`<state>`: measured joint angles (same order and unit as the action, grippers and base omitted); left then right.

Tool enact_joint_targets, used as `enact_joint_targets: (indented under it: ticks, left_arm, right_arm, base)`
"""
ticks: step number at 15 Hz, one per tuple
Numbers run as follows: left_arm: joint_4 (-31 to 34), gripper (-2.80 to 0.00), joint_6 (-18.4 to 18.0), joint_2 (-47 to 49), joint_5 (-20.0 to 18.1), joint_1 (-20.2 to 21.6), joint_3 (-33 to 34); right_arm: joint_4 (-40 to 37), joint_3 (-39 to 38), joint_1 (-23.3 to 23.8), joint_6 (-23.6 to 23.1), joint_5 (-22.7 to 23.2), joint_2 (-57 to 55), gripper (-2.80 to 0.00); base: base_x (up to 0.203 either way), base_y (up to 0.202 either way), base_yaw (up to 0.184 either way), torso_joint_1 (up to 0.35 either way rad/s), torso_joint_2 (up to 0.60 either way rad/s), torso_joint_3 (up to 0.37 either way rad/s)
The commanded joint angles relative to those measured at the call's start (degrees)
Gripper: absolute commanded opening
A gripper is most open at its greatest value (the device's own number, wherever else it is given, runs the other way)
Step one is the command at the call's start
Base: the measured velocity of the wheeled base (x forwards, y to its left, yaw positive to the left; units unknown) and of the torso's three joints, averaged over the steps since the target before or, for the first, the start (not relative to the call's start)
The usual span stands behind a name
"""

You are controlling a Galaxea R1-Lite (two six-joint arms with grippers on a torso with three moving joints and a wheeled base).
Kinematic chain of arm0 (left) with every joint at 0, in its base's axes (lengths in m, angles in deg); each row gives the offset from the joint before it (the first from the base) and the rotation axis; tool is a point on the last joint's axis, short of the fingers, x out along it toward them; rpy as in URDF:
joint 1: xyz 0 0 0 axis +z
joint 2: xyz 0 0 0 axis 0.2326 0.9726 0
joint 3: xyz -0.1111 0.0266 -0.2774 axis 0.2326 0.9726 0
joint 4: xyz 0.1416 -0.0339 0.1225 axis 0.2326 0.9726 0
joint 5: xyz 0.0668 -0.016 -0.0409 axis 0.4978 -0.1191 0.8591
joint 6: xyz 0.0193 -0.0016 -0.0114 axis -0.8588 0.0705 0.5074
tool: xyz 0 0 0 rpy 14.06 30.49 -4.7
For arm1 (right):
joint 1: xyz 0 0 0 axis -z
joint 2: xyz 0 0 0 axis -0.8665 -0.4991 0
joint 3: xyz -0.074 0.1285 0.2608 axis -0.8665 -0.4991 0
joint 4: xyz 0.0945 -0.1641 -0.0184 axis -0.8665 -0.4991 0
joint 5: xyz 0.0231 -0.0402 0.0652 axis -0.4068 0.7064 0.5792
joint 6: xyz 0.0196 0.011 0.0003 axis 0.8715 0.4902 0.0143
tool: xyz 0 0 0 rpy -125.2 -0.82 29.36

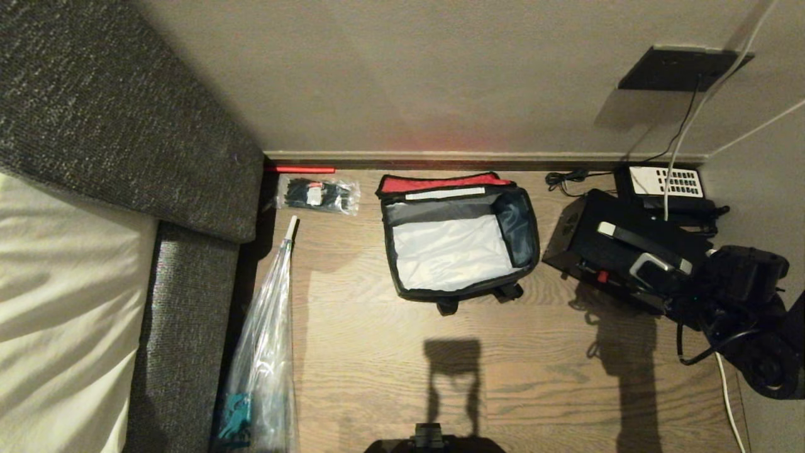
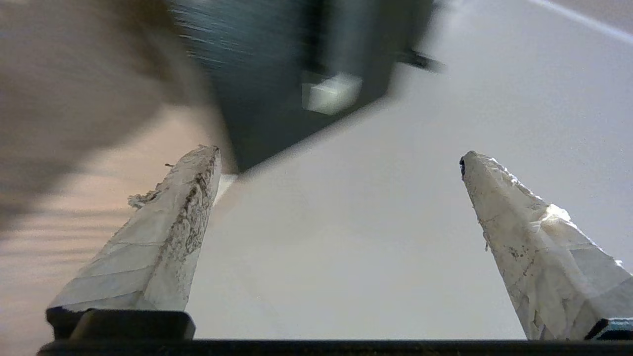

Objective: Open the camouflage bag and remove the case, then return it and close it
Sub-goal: Grip the handle again

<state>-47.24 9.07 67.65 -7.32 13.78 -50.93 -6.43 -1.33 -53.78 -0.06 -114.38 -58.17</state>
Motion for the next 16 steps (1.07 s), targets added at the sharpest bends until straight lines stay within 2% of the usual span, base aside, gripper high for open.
enact_joint_targets:
  ticks: [1, 2, 4, 5, 12, 16]
  left_arm:
    - [0.02, -2.80, 0.00, -0.11, 0.04, 0.02, 0.09]
    - [0.02, -2.80, 0.00, -0.11, 0.04, -0.06, 0.11]
    - [0.02, -2.80, 0.00, -0.11, 0.04, 0.02, 0.09]
    - [0.02, -2.80, 0.00, -0.11, 0.04, 0.02, 0.15]
    - [0.02, -2.80, 0.00, -0.11, 0.04, -0.04, 0.09]
    - [0.02, -2.80, 0.00, -0.11, 0.04, -0.06, 0.17]
  right_arm:
    - [9.00, 2.86, 0.07, -3.18, -1.80, -6.21, 0.00]
    - [9.99, 4.46, 0.11, -3.58, -3.05, -8.22, 0.00]
    - [10.53, 6.57, 0.14, -3.58, -8.45, -11.26, 0.00]
    - [10.55, 7.73, 0.09, -3.26, -8.87, -12.39, 0.00]
    - [10.57, 19.98, 0.05, -1.75, -8.73, -17.08, 0.00]
    - [10.57, 23.31, -0.03, -1.77, -7.32, -18.05, 0.00]
  base:
    - [0.000, 0.000, 0.000, 0.000, 0.00, 0.000]
    - [0.000, 0.000, 0.000, 0.000, 0.00, 0.000]
    - [0.000, 0.000, 0.000, 0.000, 0.00, 0.000]
    - [0.000, 0.000, 0.000, 0.000, 0.00, 0.000]
    - [0.000, 0.000, 0.000, 0.000, 0.00, 0.000]
    - [0.000, 0.000, 0.000, 0.000, 0.00, 0.000]
